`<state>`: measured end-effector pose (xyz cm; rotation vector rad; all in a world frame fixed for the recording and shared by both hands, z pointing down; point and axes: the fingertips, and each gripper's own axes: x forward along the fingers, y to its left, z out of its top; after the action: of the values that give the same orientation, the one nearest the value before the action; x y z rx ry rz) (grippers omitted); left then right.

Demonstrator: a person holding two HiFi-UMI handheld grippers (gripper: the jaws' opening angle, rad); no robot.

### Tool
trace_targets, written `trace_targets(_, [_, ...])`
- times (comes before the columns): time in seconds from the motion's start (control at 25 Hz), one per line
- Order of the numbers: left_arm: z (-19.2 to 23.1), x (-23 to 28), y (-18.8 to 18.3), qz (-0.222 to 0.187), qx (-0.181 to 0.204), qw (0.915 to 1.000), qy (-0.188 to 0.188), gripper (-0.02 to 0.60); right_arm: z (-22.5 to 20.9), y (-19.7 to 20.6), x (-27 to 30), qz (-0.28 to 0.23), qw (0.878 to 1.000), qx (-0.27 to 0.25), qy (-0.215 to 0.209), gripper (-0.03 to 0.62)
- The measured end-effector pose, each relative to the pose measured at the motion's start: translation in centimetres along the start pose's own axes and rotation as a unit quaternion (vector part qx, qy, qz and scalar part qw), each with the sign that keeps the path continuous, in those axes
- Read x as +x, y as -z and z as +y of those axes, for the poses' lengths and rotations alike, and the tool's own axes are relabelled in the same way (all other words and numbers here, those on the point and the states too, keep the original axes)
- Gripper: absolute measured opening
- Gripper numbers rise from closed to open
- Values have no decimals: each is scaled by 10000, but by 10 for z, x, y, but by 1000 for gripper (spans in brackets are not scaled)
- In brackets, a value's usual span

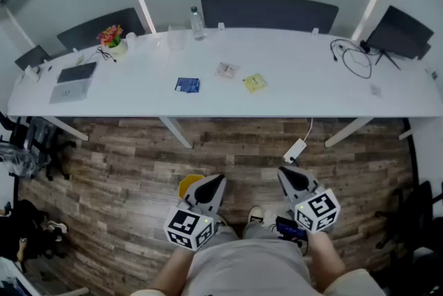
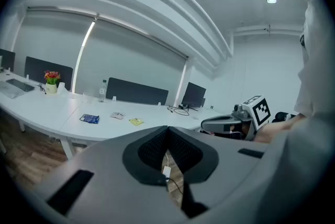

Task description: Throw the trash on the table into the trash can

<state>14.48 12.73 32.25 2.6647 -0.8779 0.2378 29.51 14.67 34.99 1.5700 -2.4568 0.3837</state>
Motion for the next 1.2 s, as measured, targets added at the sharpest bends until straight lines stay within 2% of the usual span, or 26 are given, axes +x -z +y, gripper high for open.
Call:
trace_targets(0.6, [14,-1,-3,62,70,9998,165,3,16,-8,15,18,9999,4,-101,31])
trace_targets(1.2, [50,-19,-6,-16,60,9992,387,3,30,-12,40,-40,9992,56,397,31])
